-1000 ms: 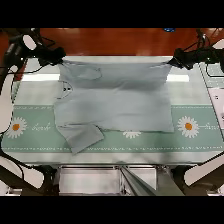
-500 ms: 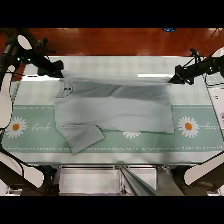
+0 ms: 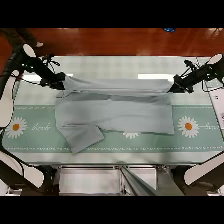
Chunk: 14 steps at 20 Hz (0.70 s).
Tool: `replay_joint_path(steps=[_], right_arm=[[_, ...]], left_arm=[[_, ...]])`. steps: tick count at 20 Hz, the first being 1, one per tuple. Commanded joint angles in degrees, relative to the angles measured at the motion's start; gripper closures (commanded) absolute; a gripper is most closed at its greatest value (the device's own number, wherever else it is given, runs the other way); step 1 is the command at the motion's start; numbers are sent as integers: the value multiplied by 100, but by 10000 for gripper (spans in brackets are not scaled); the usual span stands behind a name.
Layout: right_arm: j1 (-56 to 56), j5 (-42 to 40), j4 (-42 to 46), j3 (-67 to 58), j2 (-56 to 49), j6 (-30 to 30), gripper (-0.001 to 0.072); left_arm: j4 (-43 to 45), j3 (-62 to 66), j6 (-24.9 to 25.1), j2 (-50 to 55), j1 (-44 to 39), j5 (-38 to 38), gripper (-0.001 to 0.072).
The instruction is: Fold the shirts.
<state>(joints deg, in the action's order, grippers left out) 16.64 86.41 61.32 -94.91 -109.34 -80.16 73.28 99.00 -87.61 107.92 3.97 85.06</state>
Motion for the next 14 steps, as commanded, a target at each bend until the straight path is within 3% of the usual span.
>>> replay_joint_path(steps=[1,2,3,9,12,14], right_arm=[[2,-149,76,17,-9,-164,496],[2,-166,13,17,2,-173,298],[4,-129,17,17,33,-247,300],[463,-118,778,424,1185,-404,301],[813,-1104,728,2020,2402,-313,301],[1119,-1711,236,3434,3377,85,301]], left_arm=[[17,-22,-55,15,-11,105,544],[17,-22,-52,15,-13,175,262],[61,-20,-57,0,4,278,200],[83,-280,-157,-914,634,713,200],[-55,-1840,-140,-2103,1196,251,200],[-619,-3421,22,-3128,1794,-422,200]])
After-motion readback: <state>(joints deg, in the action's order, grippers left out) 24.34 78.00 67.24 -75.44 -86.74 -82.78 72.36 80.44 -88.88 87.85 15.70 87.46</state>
